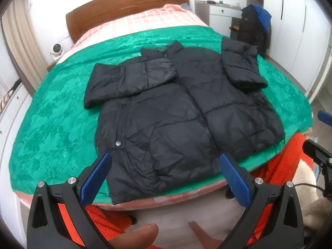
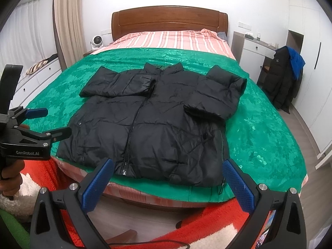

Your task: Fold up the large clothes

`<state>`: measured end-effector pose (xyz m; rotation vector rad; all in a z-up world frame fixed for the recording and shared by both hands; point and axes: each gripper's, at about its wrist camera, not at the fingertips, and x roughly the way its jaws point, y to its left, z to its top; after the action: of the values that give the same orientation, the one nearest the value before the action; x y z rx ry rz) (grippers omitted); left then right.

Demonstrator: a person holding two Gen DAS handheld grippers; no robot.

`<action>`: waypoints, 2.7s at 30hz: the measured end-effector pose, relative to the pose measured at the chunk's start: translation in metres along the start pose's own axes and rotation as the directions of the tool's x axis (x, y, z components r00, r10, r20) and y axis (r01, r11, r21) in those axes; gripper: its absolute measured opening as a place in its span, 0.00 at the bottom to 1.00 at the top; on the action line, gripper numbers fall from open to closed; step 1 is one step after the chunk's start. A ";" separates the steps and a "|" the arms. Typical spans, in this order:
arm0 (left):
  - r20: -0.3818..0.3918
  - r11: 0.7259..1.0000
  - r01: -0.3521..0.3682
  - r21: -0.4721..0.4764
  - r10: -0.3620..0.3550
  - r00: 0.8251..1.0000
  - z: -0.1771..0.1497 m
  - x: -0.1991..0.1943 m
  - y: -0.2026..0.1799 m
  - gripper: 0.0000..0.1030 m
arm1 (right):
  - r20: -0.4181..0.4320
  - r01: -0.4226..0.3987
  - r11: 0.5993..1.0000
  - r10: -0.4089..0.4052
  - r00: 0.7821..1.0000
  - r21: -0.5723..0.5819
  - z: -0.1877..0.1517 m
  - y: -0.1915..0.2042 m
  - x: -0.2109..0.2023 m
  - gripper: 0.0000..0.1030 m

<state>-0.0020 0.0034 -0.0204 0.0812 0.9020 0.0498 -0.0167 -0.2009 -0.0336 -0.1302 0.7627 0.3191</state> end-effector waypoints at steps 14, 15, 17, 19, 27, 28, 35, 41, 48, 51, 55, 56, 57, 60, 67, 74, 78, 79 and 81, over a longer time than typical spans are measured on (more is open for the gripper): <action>-0.052 1.000 -0.029 -0.002 0.029 0.998 0.000 0.014 0.004 1.00 | -0.019 -0.008 1.000 0.008 1.000 -0.009 0.003 0.003 0.008 1.00; -0.054 1.000 -0.031 -0.002 0.031 0.998 0.000 0.015 0.004 1.00 | -0.020 -0.009 1.000 0.008 1.000 -0.011 0.003 0.003 0.009 1.00; -0.056 0.999 -0.035 -0.002 0.035 0.998 0.000 0.016 0.005 1.00 | -0.019 -0.009 1.000 0.009 1.000 -0.013 0.004 0.005 0.010 1.00; -0.057 0.999 -0.039 -0.002 0.038 0.998 0.000 0.016 0.006 1.00 | -0.016 -0.009 1.000 0.009 1.000 -0.019 0.005 0.006 0.010 1.00; -0.070 0.999 -0.047 -0.005 0.047 0.996 -0.001 0.017 0.008 1.00 | -0.017 -0.011 0.999 0.010 1.000 -0.038 0.006 0.011 0.013 1.00; -0.070 0.999 -0.048 -0.005 0.047 0.996 -0.001 0.017 0.009 1.00 | -0.017 -0.007 0.999 0.006 1.000 -0.040 0.006 0.011 0.013 1.00; -0.079 0.998 -0.049 -0.026 0.047 0.996 -0.003 0.017 0.015 1.00 | -0.042 0.109 0.992 -0.112 0.993 -0.067 0.015 0.007 0.018 1.00; -0.083 0.998 -0.051 -0.025 0.049 0.995 -0.003 0.018 0.015 1.00 | -0.062 0.190 0.978 -0.196 0.979 -0.086 0.015 0.002 0.022 1.00; -0.096 0.998 -0.054 -0.021 0.052 0.994 -0.006 0.022 0.015 1.00 | -0.125 0.232 0.968 -0.242 0.962 -0.092 0.006 -0.005 0.034 1.00; -0.097 0.998 -0.059 -0.019 0.057 0.994 -0.007 0.023 0.014 1.00 | -0.155 0.227 0.971 -0.236 0.959 -0.077 0.003 -0.009 0.038 1.00; -0.100 0.998 -0.059 -0.019 0.057 0.993 -0.008 0.024 0.014 1.00 | -0.168 0.228 0.971 -0.238 0.957 -0.076 0.001 -0.009 0.041 1.00; -0.101 0.998 -0.060 -0.018 0.058 0.993 -0.009 0.024 0.014 1.00 | -0.169 0.228 0.971 -0.238 0.957 -0.076 0.001 -0.009 0.041 1.00; -0.102 0.998 -0.062 -0.016 0.060 0.993 -0.009 0.025 0.014 1.00 | -0.170 0.228 0.971 -0.238 0.956 -0.075 0.001 -0.009 0.041 1.00; -0.102 0.998 -0.066 -0.012 0.064 0.993 -0.010 0.025 0.014 1.00 | -0.176 0.225 0.972 -0.234 0.956 -0.072 0.001 -0.009 0.042 1.00; -0.112 0.998 -0.062 -0.010 0.060 0.992 -0.011 0.027 0.013 1.00 | -0.190 0.218 0.974 -0.227 0.955 -0.064 -0.002 -0.010 0.045 1.00; -0.157 0.999 -0.042 -0.032 0.037 0.987 -0.016 0.040 0.018 1.00 | -0.195 0.202 0.977 -0.210 0.958 -0.061 -0.004 -0.009 0.049 1.00; -0.172 0.997 -0.072 0.003 0.071 0.982 -0.008 0.062 0.031 1.00 | -0.203 0.123 0.992 -0.127 0.971 -0.029 -0.007 -0.008 0.055 1.00; -0.159 0.997 -0.080 0.005 0.079 0.984 0.000 0.064 0.036 1.00 | -0.202 0.106 0.994 -0.110 0.973 -0.028 -0.008 -0.006 0.056 1.00; -0.104 0.997 -0.079 0.000 0.079 0.991 0.034 0.068 0.054 1.00 | -0.199 0.092 0.995 -0.097 0.975 -0.032 -0.009 -0.003 0.058 1.00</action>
<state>0.0662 0.0609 -0.0480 0.1110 1.0027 0.1308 0.0178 -0.1917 -0.0806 -0.2219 0.9499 0.2258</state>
